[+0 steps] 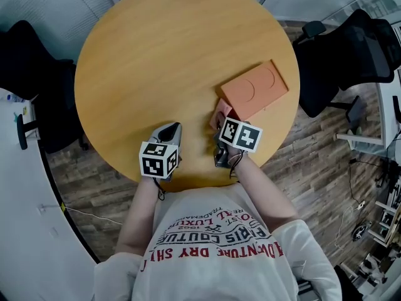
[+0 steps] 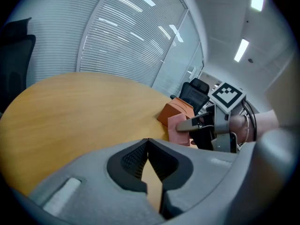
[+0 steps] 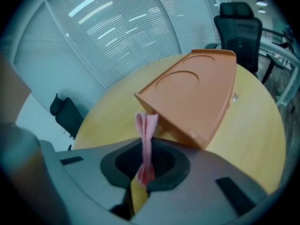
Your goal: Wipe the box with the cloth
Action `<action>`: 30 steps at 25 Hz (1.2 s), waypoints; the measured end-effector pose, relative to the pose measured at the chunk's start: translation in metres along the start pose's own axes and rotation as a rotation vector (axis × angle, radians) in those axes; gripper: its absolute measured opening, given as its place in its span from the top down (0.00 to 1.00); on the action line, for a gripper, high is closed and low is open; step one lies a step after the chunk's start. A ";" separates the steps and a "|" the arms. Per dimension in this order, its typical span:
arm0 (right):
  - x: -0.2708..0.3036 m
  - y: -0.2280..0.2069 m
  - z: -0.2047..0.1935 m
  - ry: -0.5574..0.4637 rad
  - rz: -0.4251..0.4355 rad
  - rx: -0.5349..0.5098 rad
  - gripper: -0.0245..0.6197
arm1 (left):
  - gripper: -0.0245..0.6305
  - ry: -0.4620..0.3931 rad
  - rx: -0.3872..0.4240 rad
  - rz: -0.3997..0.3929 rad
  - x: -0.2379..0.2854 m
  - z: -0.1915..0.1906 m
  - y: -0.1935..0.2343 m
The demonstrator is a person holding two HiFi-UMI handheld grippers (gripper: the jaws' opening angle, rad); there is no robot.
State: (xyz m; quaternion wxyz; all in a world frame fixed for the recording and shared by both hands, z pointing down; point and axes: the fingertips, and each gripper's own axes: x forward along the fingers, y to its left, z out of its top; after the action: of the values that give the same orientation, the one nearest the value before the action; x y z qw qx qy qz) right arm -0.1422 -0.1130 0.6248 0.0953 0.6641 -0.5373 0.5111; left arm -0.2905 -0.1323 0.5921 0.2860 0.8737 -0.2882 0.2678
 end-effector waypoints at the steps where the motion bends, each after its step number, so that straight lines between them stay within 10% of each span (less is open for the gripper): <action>1: -0.001 -0.003 -0.002 0.001 -0.001 0.007 0.91 | 0.95 0.002 0.002 -0.002 0.000 -0.001 -0.001; 30: -0.061 -0.079 -0.049 0.066 -0.030 -0.018 0.91 | 0.95 0.037 0.122 -0.089 0.015 -0.009 -0.071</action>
State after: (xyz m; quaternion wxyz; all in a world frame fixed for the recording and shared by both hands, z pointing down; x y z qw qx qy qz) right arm -0.1005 -0.0102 0.6331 0.1265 0.6539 -0.5285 0.5264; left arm -0.2367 -0.0839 0.5832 0.2494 0.8964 -0.2267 0.2878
